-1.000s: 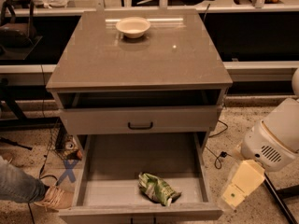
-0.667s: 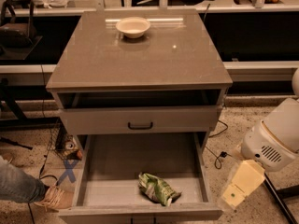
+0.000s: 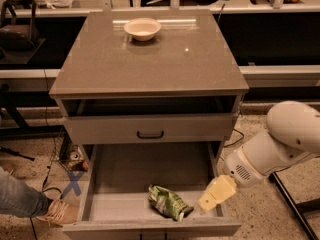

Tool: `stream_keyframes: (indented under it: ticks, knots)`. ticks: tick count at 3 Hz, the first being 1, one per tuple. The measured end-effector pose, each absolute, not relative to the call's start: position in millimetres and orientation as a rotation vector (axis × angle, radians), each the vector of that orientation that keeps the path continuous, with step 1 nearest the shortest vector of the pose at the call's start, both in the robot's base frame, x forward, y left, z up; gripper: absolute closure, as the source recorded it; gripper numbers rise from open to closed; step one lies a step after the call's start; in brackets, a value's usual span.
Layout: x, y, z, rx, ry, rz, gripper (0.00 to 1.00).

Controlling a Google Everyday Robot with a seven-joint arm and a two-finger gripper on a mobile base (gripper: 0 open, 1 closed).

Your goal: Pick green jalapeno chip bag from middle drawer and place on counter

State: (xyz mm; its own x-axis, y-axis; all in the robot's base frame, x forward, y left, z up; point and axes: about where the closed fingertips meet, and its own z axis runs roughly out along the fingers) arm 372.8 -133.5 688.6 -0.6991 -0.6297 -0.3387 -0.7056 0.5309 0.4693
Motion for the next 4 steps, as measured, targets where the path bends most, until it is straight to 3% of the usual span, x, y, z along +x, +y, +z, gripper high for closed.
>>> stream_keyframes:
  ticks: [2,4]
  knots:
    - [417,-81,580,-0.934,2.681,0.901,0.00]
    - [437,-81,576,-0.877,2.644,0.852,0.00]
